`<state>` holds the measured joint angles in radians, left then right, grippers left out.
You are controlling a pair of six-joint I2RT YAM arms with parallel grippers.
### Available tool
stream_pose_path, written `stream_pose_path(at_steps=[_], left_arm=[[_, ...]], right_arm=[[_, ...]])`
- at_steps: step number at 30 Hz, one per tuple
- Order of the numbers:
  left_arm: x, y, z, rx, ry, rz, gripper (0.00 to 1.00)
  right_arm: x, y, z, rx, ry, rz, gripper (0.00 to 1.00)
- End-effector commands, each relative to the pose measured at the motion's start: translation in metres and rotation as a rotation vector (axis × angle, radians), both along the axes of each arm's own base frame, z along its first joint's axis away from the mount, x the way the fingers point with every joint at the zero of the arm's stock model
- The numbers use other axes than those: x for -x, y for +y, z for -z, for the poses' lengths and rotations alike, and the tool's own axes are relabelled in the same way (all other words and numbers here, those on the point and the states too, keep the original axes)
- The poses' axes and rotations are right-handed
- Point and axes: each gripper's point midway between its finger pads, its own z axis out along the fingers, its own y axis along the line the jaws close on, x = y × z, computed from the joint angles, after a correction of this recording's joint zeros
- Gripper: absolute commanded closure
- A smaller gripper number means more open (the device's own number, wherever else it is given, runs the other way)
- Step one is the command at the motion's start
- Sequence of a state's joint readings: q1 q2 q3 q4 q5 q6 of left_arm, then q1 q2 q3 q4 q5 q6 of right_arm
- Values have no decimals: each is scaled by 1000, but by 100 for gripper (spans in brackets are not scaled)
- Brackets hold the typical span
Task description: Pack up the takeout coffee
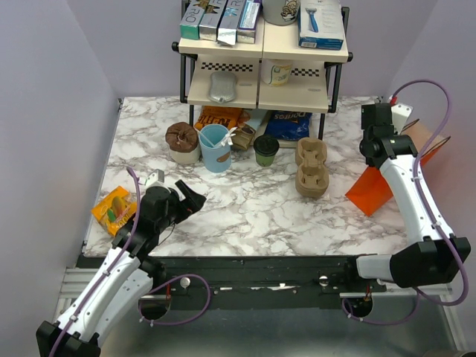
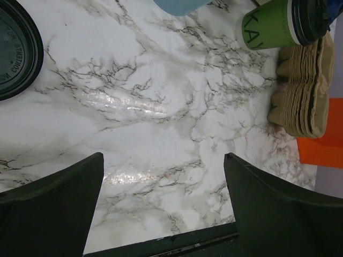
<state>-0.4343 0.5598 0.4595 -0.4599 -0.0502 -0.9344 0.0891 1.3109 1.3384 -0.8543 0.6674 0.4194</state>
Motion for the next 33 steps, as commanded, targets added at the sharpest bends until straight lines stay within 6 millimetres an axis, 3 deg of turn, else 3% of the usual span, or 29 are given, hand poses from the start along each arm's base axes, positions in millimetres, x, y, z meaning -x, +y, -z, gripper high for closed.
stream_pose_path(at_steps=[1, 4, 9, 15, 22, 23, 27, 33], left_arm=[[1, 3, 1, -18, -3, -5, 1], [1, 2, 1, -22, 2, -1, 1], [-1, 0, 2, -13, 3, 5, 1], [-2, -3, 1, -11, 4, 16, 1], [-1, -6, -4, 6, -4, 31, 1], [0, -6, -5, 8, -8, 33, 1], [2, -5, -6, 10, -7, 29, 1], [2, 3, -9, -11, -13, -7, 1]], right_arm=[[12, -9, -15, 16, -35, 49, 75], [20, -13, -33, 32, -89, 53, 81], [30, -11, -65, 27, -194, 12, 99], [30, 13, -107, -3, -324, -196, 99], [40, 48, -179, 21, -518, -479, 99], [44, 53, -195, 24, -547, -516, 99], [52, 115, -216, -39, -620, -866, 99], [81, 161, -237, -112, -684, -1111, 99]])
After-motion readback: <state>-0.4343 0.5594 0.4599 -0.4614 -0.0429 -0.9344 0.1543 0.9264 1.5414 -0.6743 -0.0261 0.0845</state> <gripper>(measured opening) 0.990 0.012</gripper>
